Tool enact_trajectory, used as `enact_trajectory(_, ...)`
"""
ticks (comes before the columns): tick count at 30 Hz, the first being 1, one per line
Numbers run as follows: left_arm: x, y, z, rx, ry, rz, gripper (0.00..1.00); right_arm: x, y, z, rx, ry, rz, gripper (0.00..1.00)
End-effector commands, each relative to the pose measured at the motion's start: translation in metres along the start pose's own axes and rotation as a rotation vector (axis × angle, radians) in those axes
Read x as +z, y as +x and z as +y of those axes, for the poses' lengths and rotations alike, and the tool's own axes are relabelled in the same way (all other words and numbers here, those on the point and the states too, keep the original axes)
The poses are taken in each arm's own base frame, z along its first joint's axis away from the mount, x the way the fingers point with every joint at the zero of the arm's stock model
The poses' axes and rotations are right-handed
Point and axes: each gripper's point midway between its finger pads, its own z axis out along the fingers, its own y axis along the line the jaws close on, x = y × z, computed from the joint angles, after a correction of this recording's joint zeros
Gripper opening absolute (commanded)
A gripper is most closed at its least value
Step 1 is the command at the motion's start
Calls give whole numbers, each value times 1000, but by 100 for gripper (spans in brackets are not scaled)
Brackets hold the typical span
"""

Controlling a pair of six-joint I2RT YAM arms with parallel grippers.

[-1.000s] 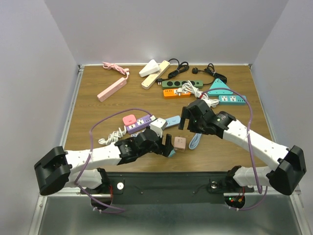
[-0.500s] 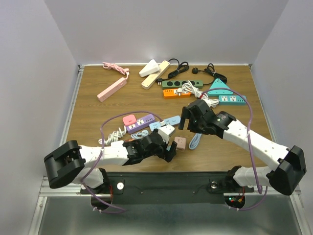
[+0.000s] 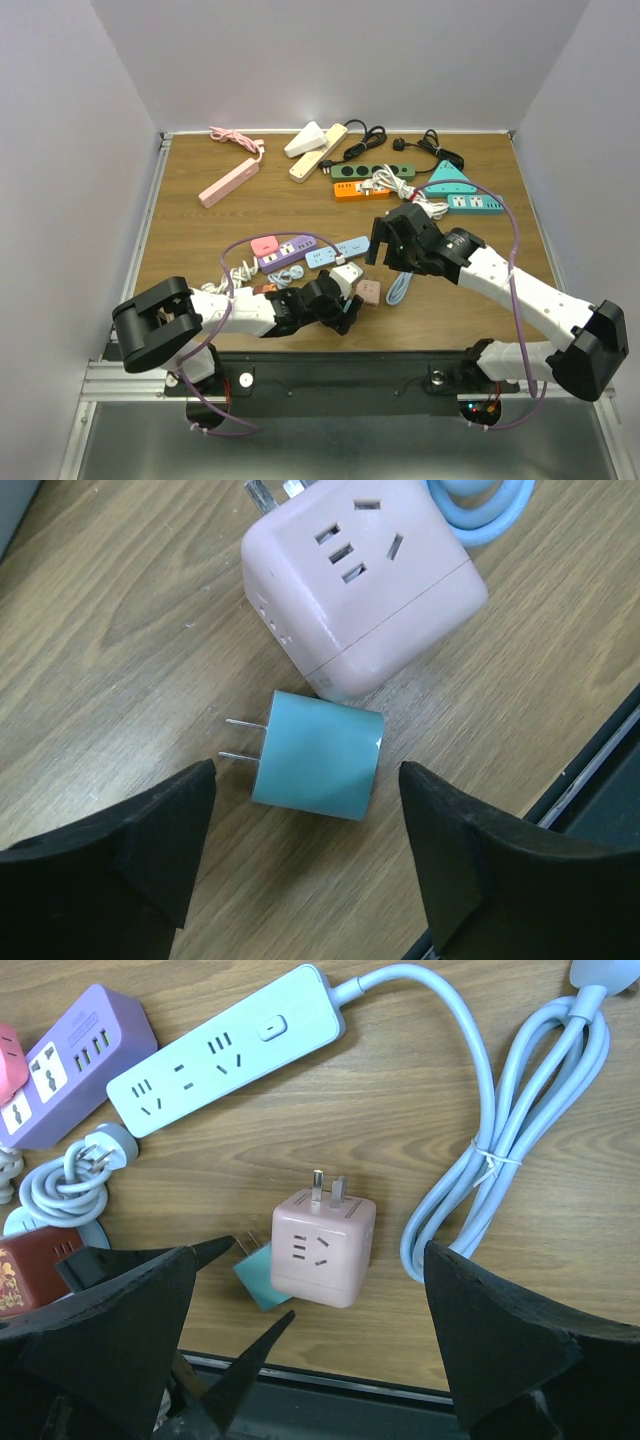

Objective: Insert the plug

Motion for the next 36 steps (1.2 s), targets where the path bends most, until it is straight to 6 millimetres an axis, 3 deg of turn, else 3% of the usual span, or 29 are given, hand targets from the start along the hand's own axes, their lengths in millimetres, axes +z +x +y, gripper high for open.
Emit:
enact_trajectory(1, 4, -19, -11, 12, 31, -53, 81, -5, -7, 2, 20, -21, -29, 100)
enact_trajectory(4, 6, -13, -12, 13, 35, -38, 68, -6, -8, 3, 24, -23, -33, 100)
enact_trajectory(5, 5, -12, -12, 11, 35, -34, 56, -6, -10, 3, 24, -20, -38, 100)
enact_trajectory(7, 5, -10, -12, 8, 35, -31, 44, -6, -12, 4, 25, -22, -42, 100)
enact_trajectory(10, 2, -10, -6, -20, -2, -33, 0, -6, -17, 8, 22, -27, -51, 100)
enact_trajectory(14, -14, -36, 11, -89, -95, -119, 0, -4, -26, 21, 18, -54, -57, 100)
enact_trajectory(17, -44, -81, 29, -206, -155, -275, 0, -2, -38, 42, 33, -114, -72, 100)
enact_trajectory(24, -98, -143, 42, -411, -156, -542, 0, -14, -49, 93, 99, -341, -68, 99)
enact_trajectory(28, -105, -154, 48, -476, -167, -572, 0, -26, -53, 113, 126, -472, -76, 99)
enact_trajectory(31, -105, -154, 46, -506, -153, -581, 0, -22, -53, 115, 127, -479, -82, 99)
enact_trajectory(36, -111, -158, 46, -548, -136, -614, 0, -20, -36, 129, 120, -550, -7, 96)
